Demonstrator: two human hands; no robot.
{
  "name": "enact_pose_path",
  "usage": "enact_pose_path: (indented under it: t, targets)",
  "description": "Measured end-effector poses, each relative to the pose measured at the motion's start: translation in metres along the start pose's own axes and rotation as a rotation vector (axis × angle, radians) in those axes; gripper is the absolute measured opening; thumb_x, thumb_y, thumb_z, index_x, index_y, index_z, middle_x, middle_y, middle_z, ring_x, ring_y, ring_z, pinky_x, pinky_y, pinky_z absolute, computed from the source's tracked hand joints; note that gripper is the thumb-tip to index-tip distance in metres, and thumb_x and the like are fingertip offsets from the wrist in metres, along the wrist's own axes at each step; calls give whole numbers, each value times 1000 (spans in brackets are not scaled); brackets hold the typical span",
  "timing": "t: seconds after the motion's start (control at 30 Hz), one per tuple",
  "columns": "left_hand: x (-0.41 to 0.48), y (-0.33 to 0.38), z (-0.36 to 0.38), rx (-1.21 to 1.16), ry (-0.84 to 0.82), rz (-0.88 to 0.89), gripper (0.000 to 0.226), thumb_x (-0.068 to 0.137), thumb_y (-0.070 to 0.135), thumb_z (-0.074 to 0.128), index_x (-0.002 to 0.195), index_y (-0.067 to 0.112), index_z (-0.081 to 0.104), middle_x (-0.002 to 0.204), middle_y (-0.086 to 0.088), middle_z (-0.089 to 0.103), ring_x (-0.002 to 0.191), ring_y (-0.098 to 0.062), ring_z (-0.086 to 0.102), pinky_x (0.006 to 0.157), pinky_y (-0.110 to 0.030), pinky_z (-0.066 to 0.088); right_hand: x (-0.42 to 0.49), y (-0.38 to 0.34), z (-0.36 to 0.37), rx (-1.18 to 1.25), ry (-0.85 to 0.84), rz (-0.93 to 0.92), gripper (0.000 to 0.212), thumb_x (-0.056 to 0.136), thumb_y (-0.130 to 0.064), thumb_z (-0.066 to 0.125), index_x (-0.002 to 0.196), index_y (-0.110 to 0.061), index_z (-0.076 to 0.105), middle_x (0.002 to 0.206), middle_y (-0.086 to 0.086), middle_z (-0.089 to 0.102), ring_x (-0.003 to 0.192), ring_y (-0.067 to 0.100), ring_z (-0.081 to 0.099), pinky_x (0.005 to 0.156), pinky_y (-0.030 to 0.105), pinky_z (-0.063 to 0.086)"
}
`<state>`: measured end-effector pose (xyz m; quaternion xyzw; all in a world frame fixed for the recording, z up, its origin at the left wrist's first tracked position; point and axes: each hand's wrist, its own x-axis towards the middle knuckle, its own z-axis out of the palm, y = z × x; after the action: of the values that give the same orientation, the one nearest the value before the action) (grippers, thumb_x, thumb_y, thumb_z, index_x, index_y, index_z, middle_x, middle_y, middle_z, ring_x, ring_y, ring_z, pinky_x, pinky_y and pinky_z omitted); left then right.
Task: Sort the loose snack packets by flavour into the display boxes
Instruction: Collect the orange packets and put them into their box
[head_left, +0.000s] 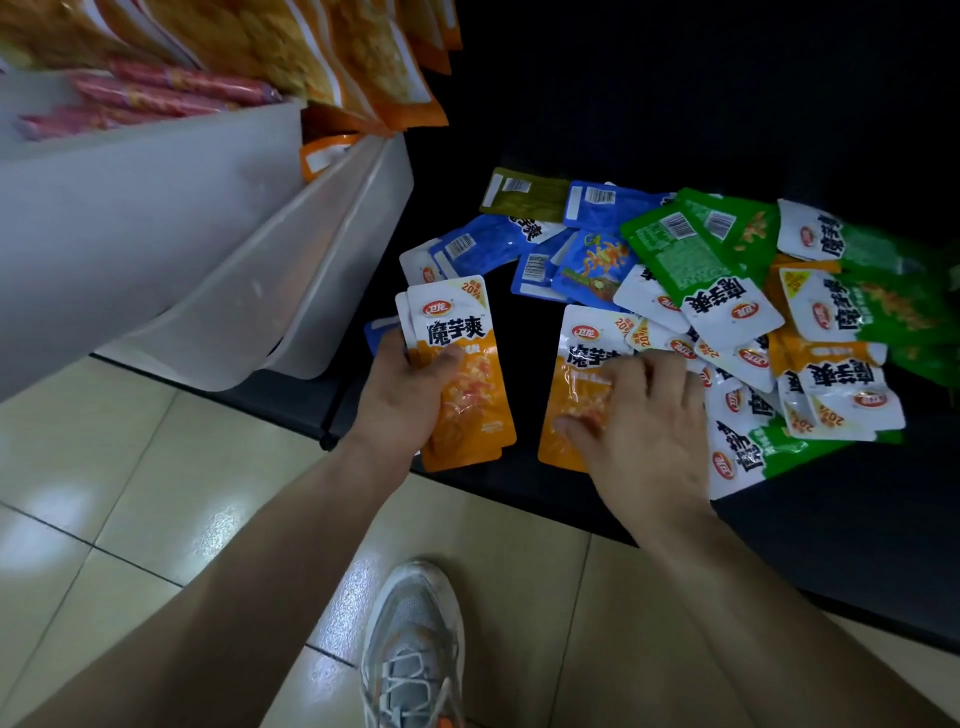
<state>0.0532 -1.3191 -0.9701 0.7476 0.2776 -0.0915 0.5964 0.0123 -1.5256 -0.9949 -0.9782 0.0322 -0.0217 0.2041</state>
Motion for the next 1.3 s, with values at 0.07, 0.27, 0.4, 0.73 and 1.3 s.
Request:
enact_pose_path:
  t: [0.07,0.27,0.4,0.73,1.3]
  targets:
    - [-3,-1,4,4,-22,9,37,94,28,68,129,25,59,114,2,72,101,-22,71,90,-52,57,-1,-3,-4,23,-69,137,83,66,-50,87,129,-10,49,123,16,54,112,38,53,94,50,45]
    - [-13,-3,15,106,-77,19,35,92,39,68,123,30,55,110,6,69,99,-20,69,89,-50,56,0,0,-9,354,-195,259,58,77,-38,83,122,-18,53,103,-3,66,97,20,65,75,31,49]
    - [-21,-7,24,143,-115,14,32,94,38,65,121,28,52,107,10,66,96,-15,67,82,-40,55,0,17,-33,700,-153,406,16,89,-26,74,100,-24,63,87,-11,67,81,5,66,63,16,46]
    - [-65,4,86,-205,-395,-128,53,82,48,75,126,24,59,115,-3,73,101,-23,73,87,-49,59,-26,31,-62,971,-165,513,19,78,-28,85,86,-21,69,82,-2,73,79,13,72,67,37,60]
    - [-71,11,125,34,-367,-53,36,89,29,73,120,32,55,109,6,71,100,-19,70,87,-48,58,-21,141,-75,271,78,489,54,77,-45,82,115,-16,57,107,0,62,103,24,57,82,40,49]
